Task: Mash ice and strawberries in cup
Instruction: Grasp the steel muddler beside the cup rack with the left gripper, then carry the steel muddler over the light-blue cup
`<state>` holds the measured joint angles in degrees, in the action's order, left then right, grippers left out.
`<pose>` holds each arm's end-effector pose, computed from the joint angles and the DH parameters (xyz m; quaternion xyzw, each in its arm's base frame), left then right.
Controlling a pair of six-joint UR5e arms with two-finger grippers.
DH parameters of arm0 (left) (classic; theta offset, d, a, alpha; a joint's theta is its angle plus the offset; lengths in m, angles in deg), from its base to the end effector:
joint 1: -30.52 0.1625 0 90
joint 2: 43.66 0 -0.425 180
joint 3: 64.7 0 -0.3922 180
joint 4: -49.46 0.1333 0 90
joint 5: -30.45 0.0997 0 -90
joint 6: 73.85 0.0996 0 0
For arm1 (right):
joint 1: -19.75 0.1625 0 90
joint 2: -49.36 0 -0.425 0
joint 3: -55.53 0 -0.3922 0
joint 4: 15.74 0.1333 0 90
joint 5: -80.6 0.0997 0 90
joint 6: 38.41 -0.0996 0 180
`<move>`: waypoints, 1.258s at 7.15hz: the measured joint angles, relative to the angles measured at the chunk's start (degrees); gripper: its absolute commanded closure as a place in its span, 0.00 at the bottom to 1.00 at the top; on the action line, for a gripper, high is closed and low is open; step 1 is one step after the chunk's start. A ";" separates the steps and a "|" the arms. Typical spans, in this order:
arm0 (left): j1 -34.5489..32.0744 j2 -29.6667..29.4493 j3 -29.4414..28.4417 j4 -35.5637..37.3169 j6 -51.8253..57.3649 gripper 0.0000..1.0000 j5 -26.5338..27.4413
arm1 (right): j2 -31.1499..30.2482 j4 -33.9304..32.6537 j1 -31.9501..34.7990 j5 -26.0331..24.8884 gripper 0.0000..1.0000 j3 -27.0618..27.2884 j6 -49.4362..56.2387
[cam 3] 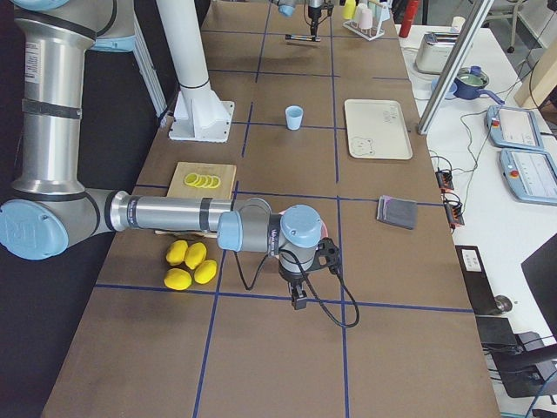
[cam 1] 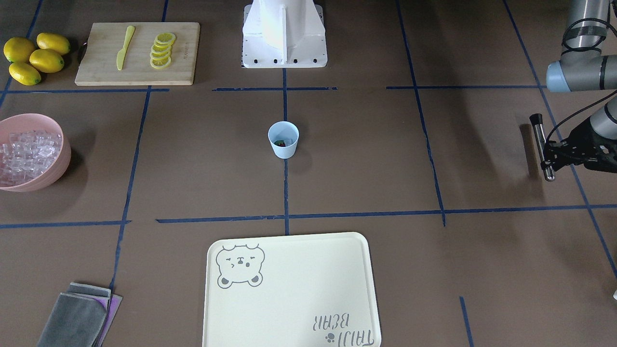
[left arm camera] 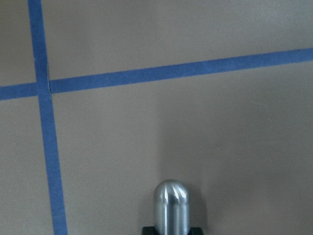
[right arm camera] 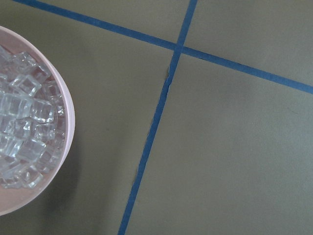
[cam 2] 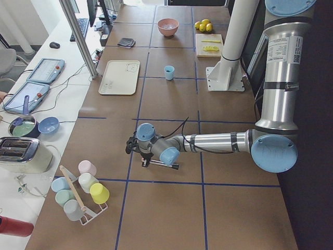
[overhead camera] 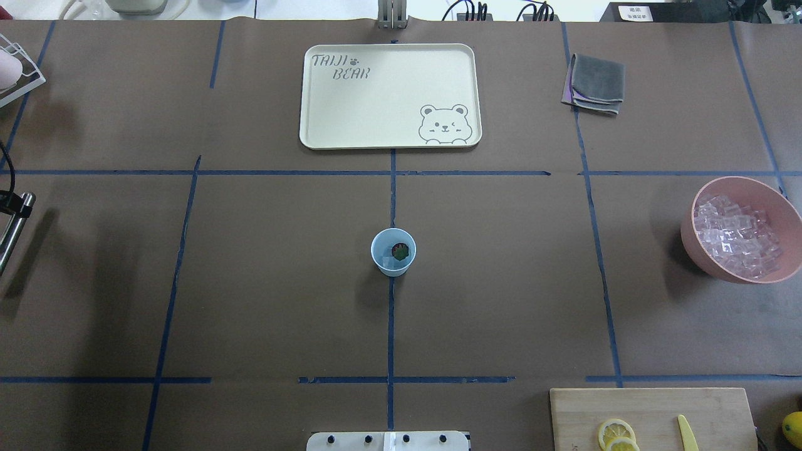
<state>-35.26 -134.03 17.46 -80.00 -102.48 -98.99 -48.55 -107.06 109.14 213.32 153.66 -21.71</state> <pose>0.1482 -0.5002 0.6509 0.0879 0.4059 0.0581 0.9078 0.0611 -0.4327 0.6570 0.0421 -0.3619 -0.1367 0.9212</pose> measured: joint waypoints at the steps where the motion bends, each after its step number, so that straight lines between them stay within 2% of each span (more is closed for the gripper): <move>1: -0.78 -0.30 3.44 -0.19 0.08 1.00 0.02 | 0.00 0.00 0.00 0.00 0.01 0.00 0.00; 3: -1.61 -4.90 10.29 -3.51 2.96 0.95 -0.06 | 0.00 0.00 0.00 0.00 0.01 -0.08 0.00; 6: 1.07 -18.20 12.88 -8.45 -0.16 1.00 -0.28 | -0.02 0.00 0.00 0.00 0.01 -0.43 -0.02; 7: 4.29 -21.49 13.06 -11.85 -1.67 1.00 1.48 | -0.06 0.00 0.00 0.00 0.01 -0.46 -0.06; 9: 13.18 -25.11 12.18 -24.07 -2.81 1.00 10.15 | -0.08 0.00 0.00 0.00 0.01 -0.47 -0.09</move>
<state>-22.07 -159.14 29.65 -104.07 -105.29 -88.85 -48.63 -107.06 109.14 213.32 153.18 -21.79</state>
